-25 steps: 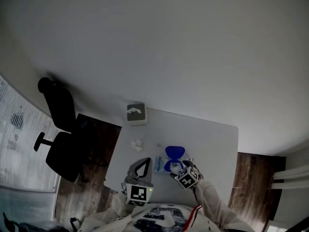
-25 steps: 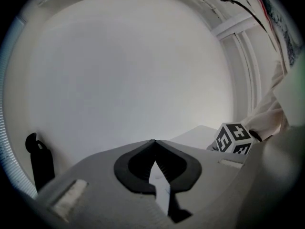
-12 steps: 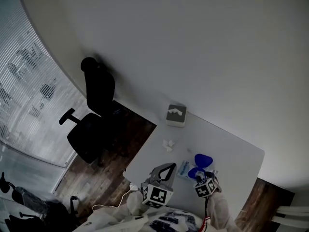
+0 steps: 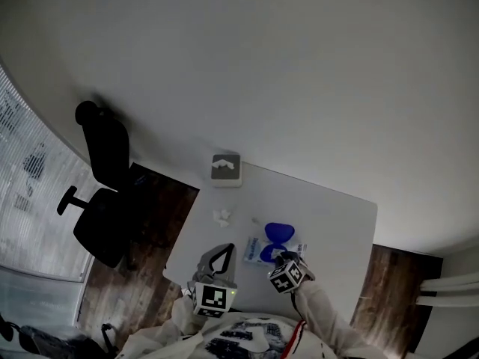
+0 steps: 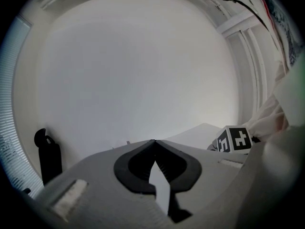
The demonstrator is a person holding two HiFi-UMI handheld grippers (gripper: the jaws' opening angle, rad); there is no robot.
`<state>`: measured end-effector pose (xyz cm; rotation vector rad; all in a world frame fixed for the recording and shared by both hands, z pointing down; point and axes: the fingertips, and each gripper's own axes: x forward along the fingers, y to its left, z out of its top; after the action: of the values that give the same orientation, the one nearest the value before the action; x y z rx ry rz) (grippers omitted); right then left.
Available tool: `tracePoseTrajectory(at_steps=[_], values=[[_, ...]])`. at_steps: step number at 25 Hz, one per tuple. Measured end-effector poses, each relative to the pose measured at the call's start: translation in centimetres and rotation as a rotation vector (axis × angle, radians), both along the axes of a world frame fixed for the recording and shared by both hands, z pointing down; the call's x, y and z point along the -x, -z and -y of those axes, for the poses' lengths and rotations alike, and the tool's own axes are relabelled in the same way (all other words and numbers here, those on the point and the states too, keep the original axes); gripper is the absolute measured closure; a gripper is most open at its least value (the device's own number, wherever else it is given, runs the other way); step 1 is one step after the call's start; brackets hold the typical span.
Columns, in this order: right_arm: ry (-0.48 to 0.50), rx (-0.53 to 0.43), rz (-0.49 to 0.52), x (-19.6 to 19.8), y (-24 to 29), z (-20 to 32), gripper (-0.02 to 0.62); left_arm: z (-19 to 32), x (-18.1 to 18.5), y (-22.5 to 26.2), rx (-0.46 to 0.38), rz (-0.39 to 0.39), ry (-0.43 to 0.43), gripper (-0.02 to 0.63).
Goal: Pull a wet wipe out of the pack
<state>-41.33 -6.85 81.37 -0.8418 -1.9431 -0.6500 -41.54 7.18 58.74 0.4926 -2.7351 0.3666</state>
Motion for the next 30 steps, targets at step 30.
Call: tracePoseTrajectory(at_steps=[30], values=[[-0.418, 0.285, 0.033, 1.4, 7.9, 6.7, 0.572, 4.0, 1.9, 0.0, -0.056, -0.003, -0.125, 0.604]])
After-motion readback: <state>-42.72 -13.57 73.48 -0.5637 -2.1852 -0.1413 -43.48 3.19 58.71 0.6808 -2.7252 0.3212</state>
